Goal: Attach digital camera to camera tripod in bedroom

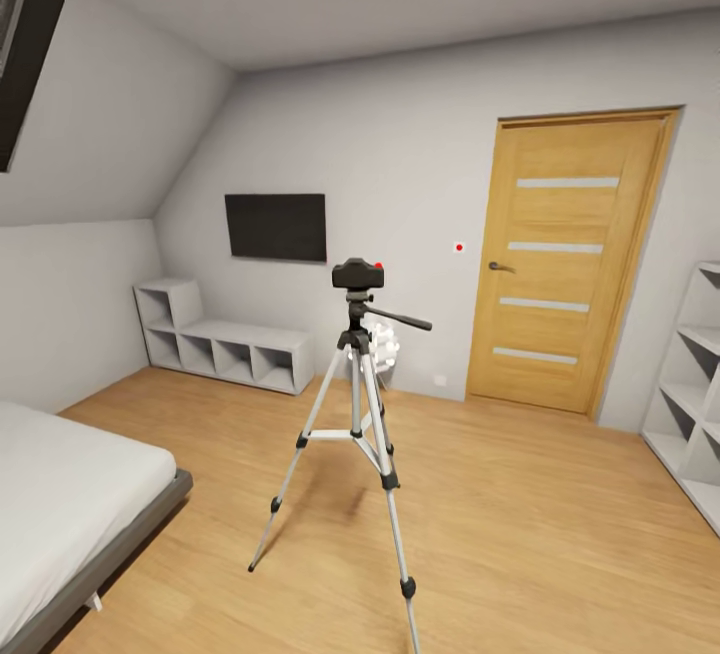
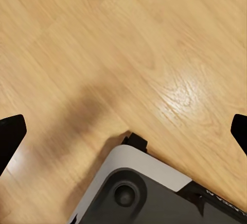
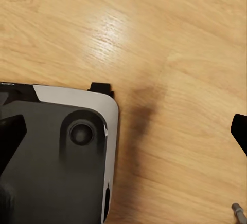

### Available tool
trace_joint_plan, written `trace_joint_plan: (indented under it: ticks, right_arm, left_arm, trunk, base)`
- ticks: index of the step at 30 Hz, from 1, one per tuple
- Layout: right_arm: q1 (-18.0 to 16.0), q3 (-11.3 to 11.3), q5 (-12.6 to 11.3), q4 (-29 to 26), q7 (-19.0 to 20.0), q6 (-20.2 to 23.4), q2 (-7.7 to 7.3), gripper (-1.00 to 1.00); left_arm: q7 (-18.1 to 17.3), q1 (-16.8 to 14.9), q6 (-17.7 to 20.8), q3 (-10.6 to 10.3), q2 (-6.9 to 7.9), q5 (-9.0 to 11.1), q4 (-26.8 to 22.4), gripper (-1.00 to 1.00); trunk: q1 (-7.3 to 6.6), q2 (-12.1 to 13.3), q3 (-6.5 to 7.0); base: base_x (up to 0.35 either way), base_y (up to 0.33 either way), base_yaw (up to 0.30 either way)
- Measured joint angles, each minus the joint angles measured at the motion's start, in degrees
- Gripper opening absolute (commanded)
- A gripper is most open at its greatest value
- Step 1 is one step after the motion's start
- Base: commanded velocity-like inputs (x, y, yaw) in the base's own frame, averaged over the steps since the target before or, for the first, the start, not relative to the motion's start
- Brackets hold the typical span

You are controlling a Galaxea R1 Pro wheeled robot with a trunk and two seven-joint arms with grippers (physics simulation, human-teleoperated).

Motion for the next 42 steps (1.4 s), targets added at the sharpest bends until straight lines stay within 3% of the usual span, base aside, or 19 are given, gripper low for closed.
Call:
trace_joint_plan:
  ticks: [42]
  right_arm:
    - [-0.01,-0.12,0.38,-0.64,-0.70,-1.64,-0.13,1.00]
  left_arm:
    - [0.02,-0.01,-0.30,0.17,-0.13,-0.31,-0.66,1.00]
  trunk:
    - [0.00,0.00,0.20]
  base:
    - [0.000,0.000,0.000]
